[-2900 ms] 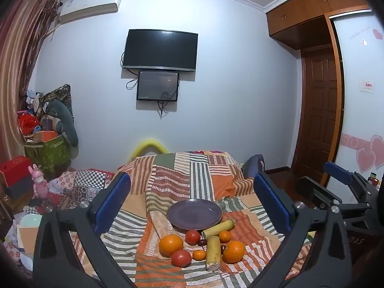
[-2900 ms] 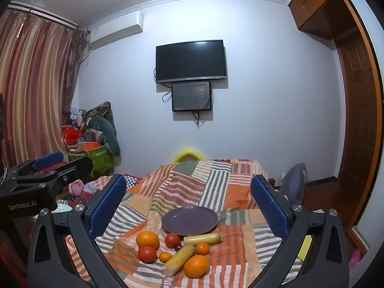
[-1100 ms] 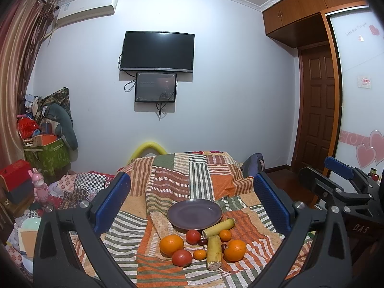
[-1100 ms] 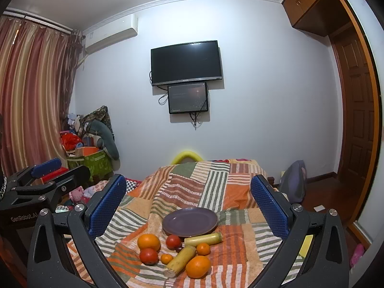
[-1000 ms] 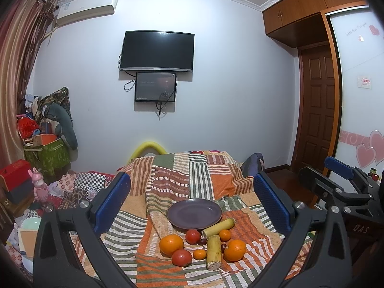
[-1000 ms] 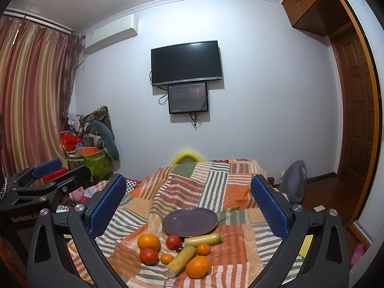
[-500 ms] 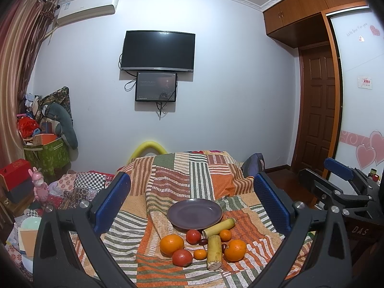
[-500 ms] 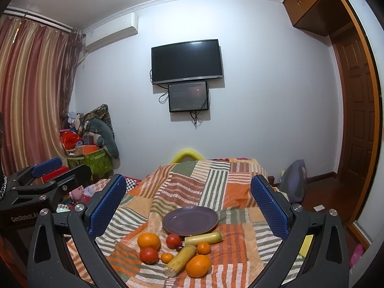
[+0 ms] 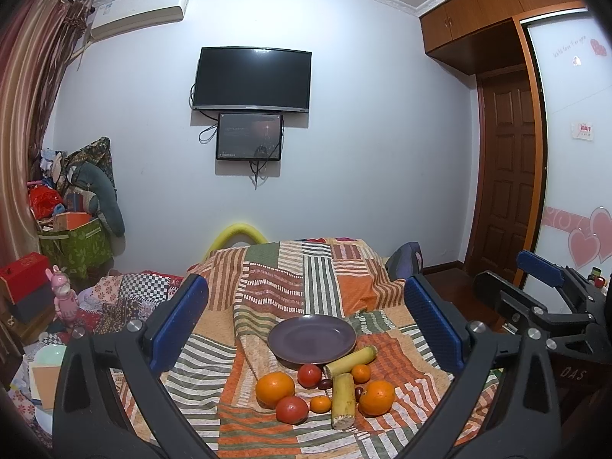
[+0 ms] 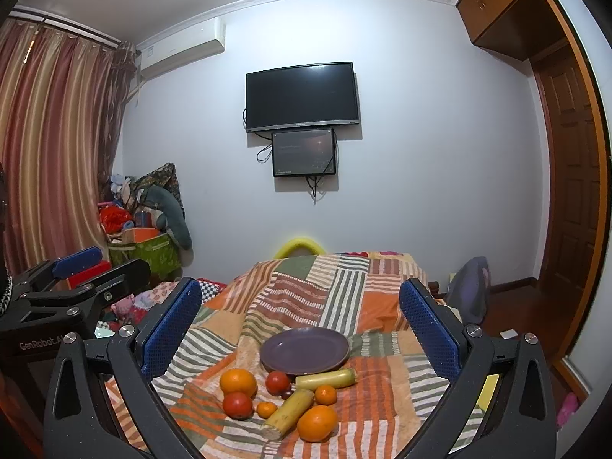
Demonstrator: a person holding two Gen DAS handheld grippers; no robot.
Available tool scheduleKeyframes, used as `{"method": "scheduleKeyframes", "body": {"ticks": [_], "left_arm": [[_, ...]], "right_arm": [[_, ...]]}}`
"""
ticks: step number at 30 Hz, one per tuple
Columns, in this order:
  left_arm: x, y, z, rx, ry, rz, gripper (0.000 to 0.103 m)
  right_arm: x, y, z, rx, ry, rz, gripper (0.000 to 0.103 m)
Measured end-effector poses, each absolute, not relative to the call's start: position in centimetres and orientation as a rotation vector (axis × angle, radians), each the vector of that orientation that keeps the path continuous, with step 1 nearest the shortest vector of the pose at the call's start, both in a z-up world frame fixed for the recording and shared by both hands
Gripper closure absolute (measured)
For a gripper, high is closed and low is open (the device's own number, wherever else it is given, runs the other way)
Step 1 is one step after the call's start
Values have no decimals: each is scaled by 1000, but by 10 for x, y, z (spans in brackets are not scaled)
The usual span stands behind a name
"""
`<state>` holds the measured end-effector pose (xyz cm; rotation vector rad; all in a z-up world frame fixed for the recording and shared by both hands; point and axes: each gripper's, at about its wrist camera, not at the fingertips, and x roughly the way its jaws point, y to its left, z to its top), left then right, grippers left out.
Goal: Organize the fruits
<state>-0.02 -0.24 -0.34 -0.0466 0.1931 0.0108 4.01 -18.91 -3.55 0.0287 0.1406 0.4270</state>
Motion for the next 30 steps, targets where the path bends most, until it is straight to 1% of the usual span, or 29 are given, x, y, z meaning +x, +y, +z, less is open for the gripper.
{"method": "scheduleKeyframes", "body": {"ticks": [11,12,13,14,16,17,19,20,22,24,26,30], "left_arm": [[14,8,-19,-44,241,21,0],[16,9,-21,-41,252,23,2],[19,10,-24,-38,262,26,6],[22,11,-26,-35,273,29,9],[29,14,-32,-29,307,32,15],[34,16,-36,-27,325,32,17],[42,19,-44,-26,361,30,20],[46,21,-48,-24,379,26,23],[56,23,-60,-21,423,18,28],[67,27,-73,-20,479,10,34],[77,31,-87,-28,530,-2,39],[94,34,-114,-36,623,-18,40]], "right_arm": [[57,-193,-49,17,211,414,0],[60,-194,-52,10,222,403,0],[62,-194,-55,4,232,399,0],[65,-195,-58,-3,245,400,2],[71,-196,-63,-12,277,400,12],[74,-196,-67,-19,299,400,15],[81,-197,-74,-27,336,401,29],[86,-198,-80,-33,365,406,32],[93,-199,-87,-40,407,424,42],[98,-199,-95,-49,449,434,48],[104,-198,-104,-58,489,442,48],[117,-199,-125,-54,583,480,48]]}}
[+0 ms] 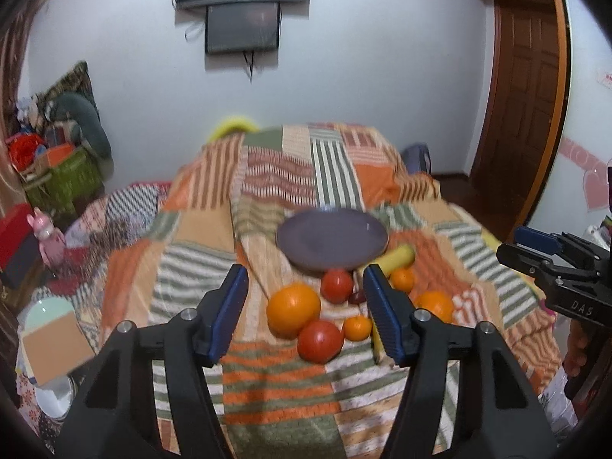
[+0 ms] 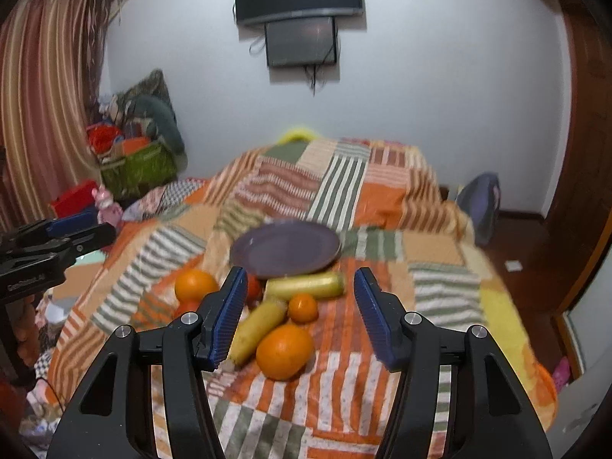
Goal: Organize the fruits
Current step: 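Move the left gripper to the red tomato while the right gripper approaches the large orange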
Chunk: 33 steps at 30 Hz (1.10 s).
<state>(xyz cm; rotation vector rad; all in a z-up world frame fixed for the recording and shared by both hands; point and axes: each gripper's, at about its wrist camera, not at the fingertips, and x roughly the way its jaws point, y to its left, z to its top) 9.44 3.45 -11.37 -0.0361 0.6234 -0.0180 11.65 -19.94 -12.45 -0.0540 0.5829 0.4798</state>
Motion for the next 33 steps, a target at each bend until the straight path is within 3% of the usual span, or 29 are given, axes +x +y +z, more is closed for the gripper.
{"method": "scheduleKeyframes", "body": {"ticks": [15,33], "left_arm": [[137,32,-205,-94,919,-84,40],[168,30,-242,-147,1009,-90,40]], "right_arm": [[150,-181,-188,-34,837,542,48],[171,-175,-224,-17,965,570,45]]}}
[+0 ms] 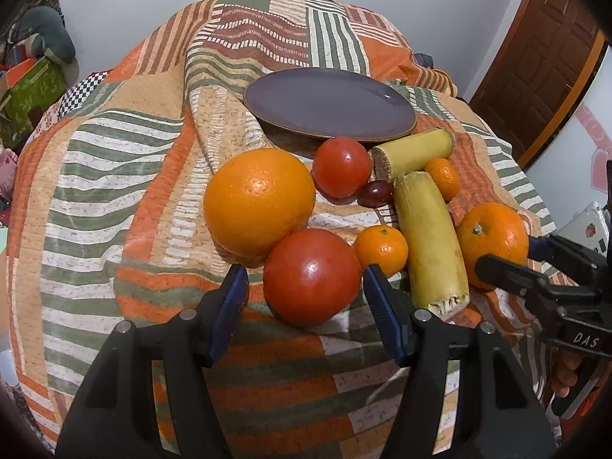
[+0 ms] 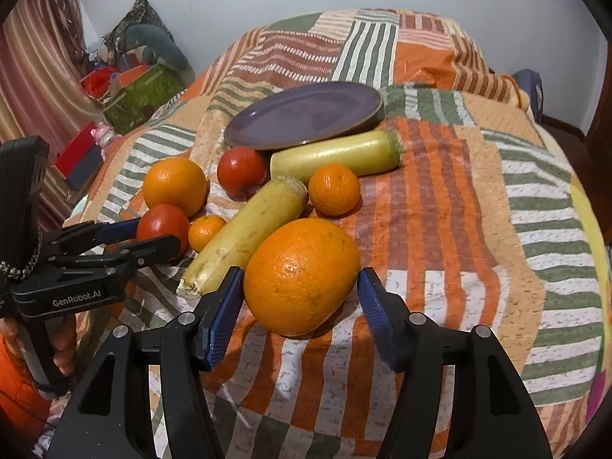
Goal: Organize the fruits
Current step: 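Move the left gripper to the red tomato while the right gripper approaches the large orange, then close the left gripper on the tomato while the right gripper grasps the orange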
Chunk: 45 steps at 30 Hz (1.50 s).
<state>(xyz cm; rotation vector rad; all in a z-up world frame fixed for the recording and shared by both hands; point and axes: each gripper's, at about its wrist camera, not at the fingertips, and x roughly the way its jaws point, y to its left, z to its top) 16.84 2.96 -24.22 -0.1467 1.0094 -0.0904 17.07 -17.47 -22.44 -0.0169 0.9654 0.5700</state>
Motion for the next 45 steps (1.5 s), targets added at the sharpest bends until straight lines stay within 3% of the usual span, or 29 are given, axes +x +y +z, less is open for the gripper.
{"method": "scheduleKeyframes", "body": {"ticks": [3,5,14,27,45], "left_arm": [[169,28,-242,-137,997,-97,41],[168,25,-241,-114,991,-103,52],[165,23,-234,-110,983,-104,53],[157,29,-172,-118,831,-104,53],[214,32,-139,-104,743,-86,53]], "right_arm": [[171,-173,-225,-22,970,571,44],[171,-174,-225,-25,967,570,45],[169,-177,-221,-1,956,554,47],[169,-186,-172,1,796,525,47],[217,-175,-137,-17,668,525,47]]}}
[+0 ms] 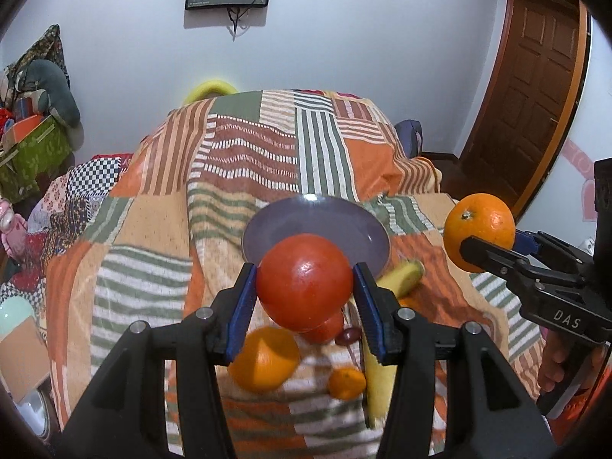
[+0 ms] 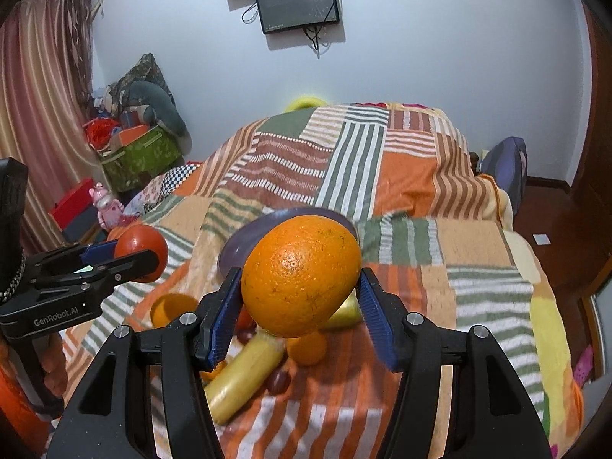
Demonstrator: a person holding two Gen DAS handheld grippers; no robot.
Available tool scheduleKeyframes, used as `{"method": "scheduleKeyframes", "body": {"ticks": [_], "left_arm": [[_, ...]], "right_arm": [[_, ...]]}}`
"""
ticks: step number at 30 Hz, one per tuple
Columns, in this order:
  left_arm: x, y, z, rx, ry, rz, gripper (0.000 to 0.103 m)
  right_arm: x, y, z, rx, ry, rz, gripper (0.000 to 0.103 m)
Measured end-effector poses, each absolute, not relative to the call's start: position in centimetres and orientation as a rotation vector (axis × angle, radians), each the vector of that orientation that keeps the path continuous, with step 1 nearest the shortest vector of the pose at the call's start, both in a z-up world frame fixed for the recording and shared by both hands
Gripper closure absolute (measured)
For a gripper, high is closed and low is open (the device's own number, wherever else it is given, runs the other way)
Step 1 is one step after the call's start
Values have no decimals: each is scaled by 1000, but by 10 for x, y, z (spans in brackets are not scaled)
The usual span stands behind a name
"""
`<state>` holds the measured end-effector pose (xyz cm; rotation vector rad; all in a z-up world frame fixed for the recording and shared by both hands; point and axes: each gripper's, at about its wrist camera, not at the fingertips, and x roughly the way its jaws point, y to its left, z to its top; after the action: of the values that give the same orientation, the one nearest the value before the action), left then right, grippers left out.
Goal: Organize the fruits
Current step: 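Close the left gripper on the tomato while the right gripper grasps the orange, then carry the tomato and orange onto the purple plate and open both grippers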
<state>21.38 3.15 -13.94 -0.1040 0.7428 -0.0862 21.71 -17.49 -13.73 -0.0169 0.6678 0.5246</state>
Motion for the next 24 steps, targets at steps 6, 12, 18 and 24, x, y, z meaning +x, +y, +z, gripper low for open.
{"method": "scheduleKeyframes", "body": {"ticks": [6,12,18,24], "left_arm": [[242,33,-138,-79,736,-73,53],[273,36,-138,-69,737,-64,53],[299,40,-150,-58,766,-24,53],[329,44,-170,-52,853,-35,53]], "right_arm": [[238,-167,-133,-34,644,531,47],[258,-158,-132,-65,631,532,47],[282,-146,-139,-103,643,532,47],[304,-136,-153,-124,691,545,47]]}}
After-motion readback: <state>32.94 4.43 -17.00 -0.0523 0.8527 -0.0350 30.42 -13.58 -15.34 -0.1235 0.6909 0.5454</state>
